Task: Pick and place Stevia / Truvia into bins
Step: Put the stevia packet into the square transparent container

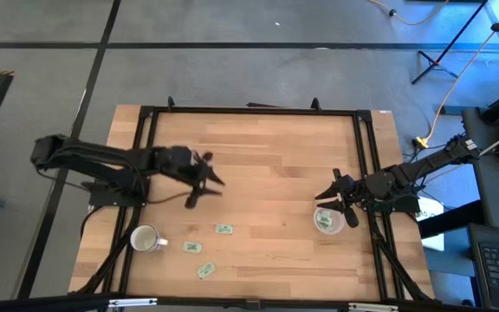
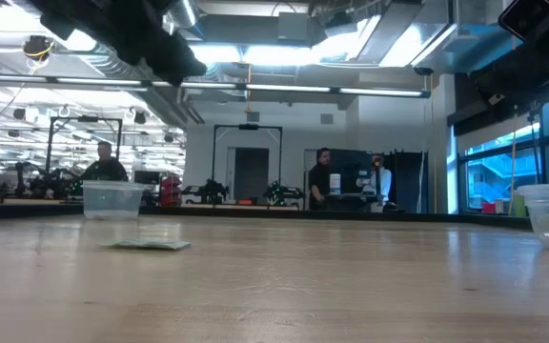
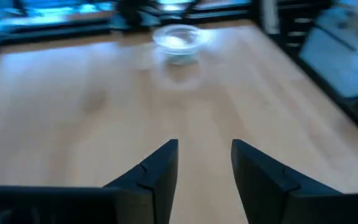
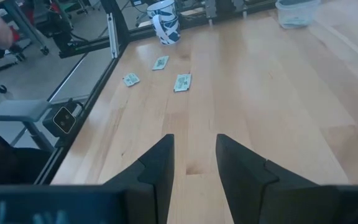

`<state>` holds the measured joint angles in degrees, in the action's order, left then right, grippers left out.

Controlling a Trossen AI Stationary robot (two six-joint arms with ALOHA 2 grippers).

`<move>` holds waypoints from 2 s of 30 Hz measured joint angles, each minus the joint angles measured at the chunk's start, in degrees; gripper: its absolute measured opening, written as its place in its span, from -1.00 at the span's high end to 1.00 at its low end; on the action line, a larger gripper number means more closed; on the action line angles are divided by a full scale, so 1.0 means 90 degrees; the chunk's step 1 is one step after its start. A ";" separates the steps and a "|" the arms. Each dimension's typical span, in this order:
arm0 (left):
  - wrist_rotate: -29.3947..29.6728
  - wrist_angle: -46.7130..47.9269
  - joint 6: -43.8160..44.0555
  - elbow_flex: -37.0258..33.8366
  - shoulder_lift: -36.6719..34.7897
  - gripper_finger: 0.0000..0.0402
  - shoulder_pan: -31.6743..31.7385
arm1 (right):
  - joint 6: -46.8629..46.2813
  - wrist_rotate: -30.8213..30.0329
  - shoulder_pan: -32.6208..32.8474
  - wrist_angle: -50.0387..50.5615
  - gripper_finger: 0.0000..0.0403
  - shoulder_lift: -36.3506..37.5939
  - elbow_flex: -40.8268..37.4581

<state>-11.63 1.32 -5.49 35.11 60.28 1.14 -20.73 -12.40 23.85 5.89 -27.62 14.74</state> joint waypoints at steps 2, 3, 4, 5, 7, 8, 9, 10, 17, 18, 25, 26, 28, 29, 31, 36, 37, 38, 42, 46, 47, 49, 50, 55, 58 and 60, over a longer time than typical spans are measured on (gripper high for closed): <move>0.0036 -0.0333 0.0236 0.0000 0.0348 0.26 -0.0400 | -0.0028 0.0000 -0.0001 0.0000 0.39 -0.0002 0.0000; 0.0113 -0.0493 0.0392 0.0000 0.0556 0.26 -0.0563 | -0.0070 0.0000 0.0001 0.0000 0.39 -0.0002 0.0000; 0.0163 -0.0596 0.0544 0.0000 0.0763 0.26 -0.0697 | -0.0139 0.0000 0.0000 -0.0004 0.39 -0.0002 0.0000; 0.0181 -0.0673 0.0642 0.0000 0.0987 0.26 -0.0815 | -0.0161 -0.0002 0.0000 -0.0015 0.39 -0.0001 0.0000; 0.0242 -0.0770 0.0683 0.0000 0.1462 0.26 -0.1027 | -0.0170 0.0000 0.0001 -0.0040 0.39 0.0000 0.0000; 0.0328 -0.0801 0.0648 0.0000 0.1708 0.26 -0.1134 | -0.0178 -0.0002 0.0001 -0.0049 0.39 0.0000 0.0000; 0.0401 -0.0805 0.0615 0.0005 0.1935 0.26 -0.1220 | -0.0194 -0.0002 0.0001 -0.0049 0.39 0.0000 0.0000; 0.0432 -0.0797 0.0592 0.0032 0.2163 0.26 -0.1281 | -0.0212 -0.0002 -0.0001 -0.0049 0.39 -0.0002 0.0000; 0.0447 -0.0828 0.0585 0.0553 0.3434 0.26 -0.1515 | -0.0342 -0.0002 0.0001 -0.0051 0.39 -0.0002 0.0000; 0.0446 -0.0832 0.0578 0.0628 0.3579 0.26 -0.1522 | -0.0342 -0.0002 0.0001 -0.0051 0.39 0.0000 0.0000; 0.0450 -0.0784 0.0408 0.0941 0.4335 0.26 -0.1534 | -0.0326 -0.0005 -0.0001 -0.0036 0.39 -0.0002 0.0000; 0.0454 -0.0777 0.0410 0.0969 0.4398 0.26 -0.1534 | -0.0317 -0.0002 0.0001 -0.0032 0.39 -0.0002 0.0000; 0.0502 -0.0686 0.0367 0.0984 0.4476 0.26 -0.1534 | -0.0305 -0.0003 0.0001 -0.0027 0.39 0.0000 0.0000; 0.0521 -0.0623 0.0325 0.1010 0.4488 0.26 -0.1534 | -0.0304 -0.0002 0.0000 -0.0027 0.39 -0.0002 0.0000; 0.0566 -0.0493 0.0286 0.1023 0.4529 0.26 -0.1539 | -0.0302 -0.0002 -0.0001 -0.0019 0.39 0.0000 0.0000; 0.0545 -0.0342 0.0252 0.1032 0.4599 0.27 -0.1545 | -0.0297 -0.0002 0.0000 -0.0014 0.39 -0.0002 0.0002; 0.0517 -0.0332 0.0208 0.1030 0.4601 0.27 -0.1551 | -0.0296 -0.0005 -0.0001 -0.0014 0.39 -0.0002 0.0000; 0.0488 -0.0314 0.0192 0.1030 0.4601 0.29 -0.1555 | -0.0291 -0.0005 -0.0001 -0.0015 0.39 -0.0002 0.0000; 0.0479 -0.0226 0.0114 0.1027 0.4606 0.38 -0.1568 | -0.0289 -0.0002 0.0000 -0.0013 0.39 0.0000 0.0000; 0.0472 -0.0188 -0.0066 0.1022 0.4606 0.51 -0.1573 | -0.0289 -0.0002 0.0001 -0.0015 0.39 -0.0002 0.0000; 0.0472 -0.0171 -0.0115 0.1022 0.4606 0.54 -0.1575 | -0.0289 -0.0005 0.0001 -0.0012 0.39 -0.0002 0.0000; 0.0467 -0.0131 -0.0206 0.1020 0.4606 0.59 -0.1575 | -0.0289 -0.0002 -0.0001 -0.0014 0.39 -0.0002 0.0000; 0.0467 -0.0119 -0.0241 0.1021 0.4612 0.61 -0.1575 | -0.0289 -0.0004 -0.0001 -0.0014 0.39 -0.0002 0.0000; 0.0467 -0.0133 -0.0258 0.1015 0.4618 0.67 -0.1575 | -0.0287 -0.0003 0.0000 -0.0012 0.39 -0.0002 0.0000; 0.0463 -0.0156 -0.0263 0.1008 0.4611 0.69 -0.1575 | -0.0289 -0.0002 -0.0001 -0.0012 0.39 -0.0001 0.0001; 0.0465 -0.0156 -0.0263 0.1004 0.4593 0.71 -0.1578 | -0.0287 -0.0002 -0.0001 -0.0012 0.39 -0.0002 0.0000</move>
<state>-7.44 -0.08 -7.86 44.15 101.61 -13.06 -23.31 -12.43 23.83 5.79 -27.63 14.74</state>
